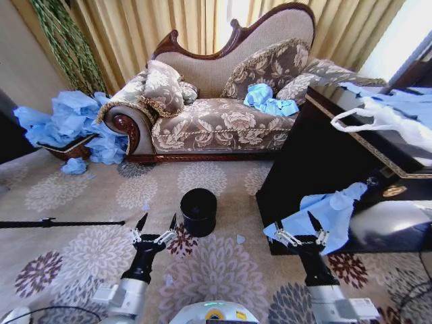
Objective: Place a garbage bag over the trash bin.
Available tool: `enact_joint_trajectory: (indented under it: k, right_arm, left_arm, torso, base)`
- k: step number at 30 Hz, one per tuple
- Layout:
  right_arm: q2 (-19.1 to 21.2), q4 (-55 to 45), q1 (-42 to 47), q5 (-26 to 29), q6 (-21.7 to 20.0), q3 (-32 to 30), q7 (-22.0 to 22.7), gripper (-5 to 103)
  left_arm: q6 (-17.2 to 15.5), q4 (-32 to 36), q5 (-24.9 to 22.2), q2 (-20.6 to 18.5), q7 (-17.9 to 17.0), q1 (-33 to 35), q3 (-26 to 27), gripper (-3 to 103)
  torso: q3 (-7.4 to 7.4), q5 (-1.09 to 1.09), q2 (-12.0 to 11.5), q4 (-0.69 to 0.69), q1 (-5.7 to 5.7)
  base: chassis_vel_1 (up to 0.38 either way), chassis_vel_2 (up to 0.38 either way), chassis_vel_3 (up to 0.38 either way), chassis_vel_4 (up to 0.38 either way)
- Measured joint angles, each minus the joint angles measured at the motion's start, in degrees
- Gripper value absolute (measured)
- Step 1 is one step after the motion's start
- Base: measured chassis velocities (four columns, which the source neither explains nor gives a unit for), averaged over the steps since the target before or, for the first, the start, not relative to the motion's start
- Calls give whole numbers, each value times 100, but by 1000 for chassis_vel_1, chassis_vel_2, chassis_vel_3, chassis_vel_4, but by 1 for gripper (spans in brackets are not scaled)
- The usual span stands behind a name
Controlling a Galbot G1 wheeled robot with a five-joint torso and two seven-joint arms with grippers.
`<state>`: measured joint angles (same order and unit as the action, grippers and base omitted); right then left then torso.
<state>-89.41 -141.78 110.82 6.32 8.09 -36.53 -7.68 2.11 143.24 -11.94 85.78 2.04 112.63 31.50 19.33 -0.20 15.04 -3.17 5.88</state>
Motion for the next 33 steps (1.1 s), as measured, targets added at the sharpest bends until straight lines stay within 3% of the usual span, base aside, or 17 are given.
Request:
enact_joint_trajectory:
  k: [19, 33]
  right_arm:
    - [-16, 10, 23, 161, 57, -6, -33, 100]
    - [145, 201, 134, 320, 150, -6, -154, 100]
  left_arm:
    - [-12, 0, -233, -131, 61, -166, 22, 99]
    - [-266, -8, -852, -819, 46, -791, 229, 97]
  torso:
    - [0, 0, 0, 0, 0]
    - [0, -1, 0, 0, 0]
  base:
    - [0, 0, 0, 0]
    - [0, 0, 0, 0]
